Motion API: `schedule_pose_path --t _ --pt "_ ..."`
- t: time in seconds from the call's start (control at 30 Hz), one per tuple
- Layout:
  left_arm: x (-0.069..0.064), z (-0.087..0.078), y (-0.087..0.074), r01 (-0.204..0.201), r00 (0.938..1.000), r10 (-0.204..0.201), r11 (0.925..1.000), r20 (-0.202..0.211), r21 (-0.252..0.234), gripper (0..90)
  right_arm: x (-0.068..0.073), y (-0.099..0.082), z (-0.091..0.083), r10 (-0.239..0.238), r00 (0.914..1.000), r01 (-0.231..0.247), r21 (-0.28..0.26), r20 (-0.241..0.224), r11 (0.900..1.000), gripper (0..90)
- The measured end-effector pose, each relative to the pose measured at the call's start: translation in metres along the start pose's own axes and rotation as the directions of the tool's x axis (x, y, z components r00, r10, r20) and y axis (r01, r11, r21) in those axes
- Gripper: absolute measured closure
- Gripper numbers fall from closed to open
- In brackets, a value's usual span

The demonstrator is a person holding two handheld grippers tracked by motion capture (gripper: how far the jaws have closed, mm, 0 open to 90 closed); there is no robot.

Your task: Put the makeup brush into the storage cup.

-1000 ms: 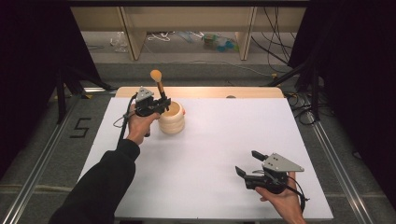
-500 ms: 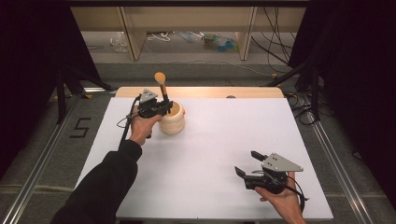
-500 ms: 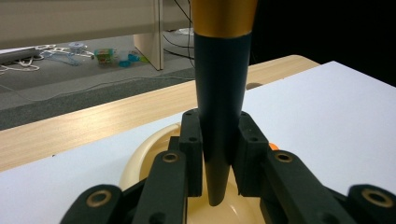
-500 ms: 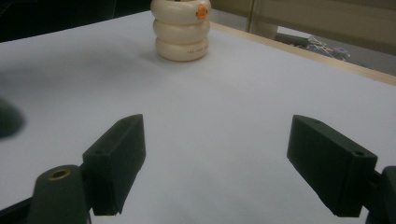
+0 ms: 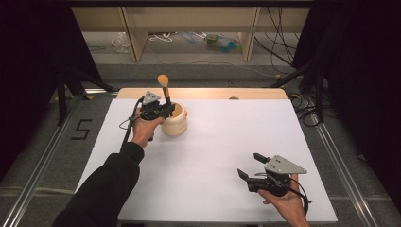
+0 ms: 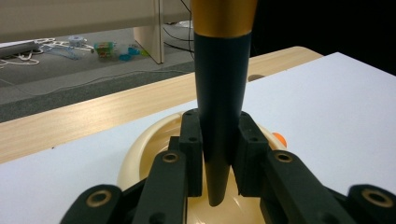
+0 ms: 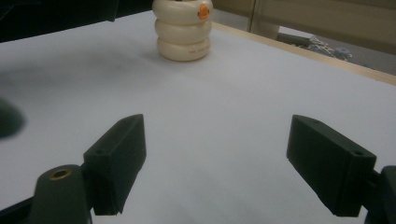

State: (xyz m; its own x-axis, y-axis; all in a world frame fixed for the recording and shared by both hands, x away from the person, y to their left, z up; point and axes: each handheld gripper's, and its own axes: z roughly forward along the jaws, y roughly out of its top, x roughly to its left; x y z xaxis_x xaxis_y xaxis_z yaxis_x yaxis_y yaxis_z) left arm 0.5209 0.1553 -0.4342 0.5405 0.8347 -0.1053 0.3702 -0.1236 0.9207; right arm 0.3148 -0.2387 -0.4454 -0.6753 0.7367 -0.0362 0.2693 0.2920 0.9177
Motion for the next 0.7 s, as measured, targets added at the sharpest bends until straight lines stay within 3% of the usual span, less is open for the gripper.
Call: schedule_pose_path --t 0.5,0.7 --pt "0.0038 0.003 -0.0067 0.019 0.9998 -0.018 0.9991 -0.009 0.038 75.0 0.0007 -0.0001 0.0006 -0.003 1.0 0.003 0.004 -0.009 1.0 21.4" --pt "0.0014 -0.0006 -0.0015 -0.011 0.9991 0.011 0.9999 -0.041 0.007 61.3 0.0009 -0.0001 0.0008 -0.002 0.9999 0.002 0.009 -0.017 1.0 21.9"
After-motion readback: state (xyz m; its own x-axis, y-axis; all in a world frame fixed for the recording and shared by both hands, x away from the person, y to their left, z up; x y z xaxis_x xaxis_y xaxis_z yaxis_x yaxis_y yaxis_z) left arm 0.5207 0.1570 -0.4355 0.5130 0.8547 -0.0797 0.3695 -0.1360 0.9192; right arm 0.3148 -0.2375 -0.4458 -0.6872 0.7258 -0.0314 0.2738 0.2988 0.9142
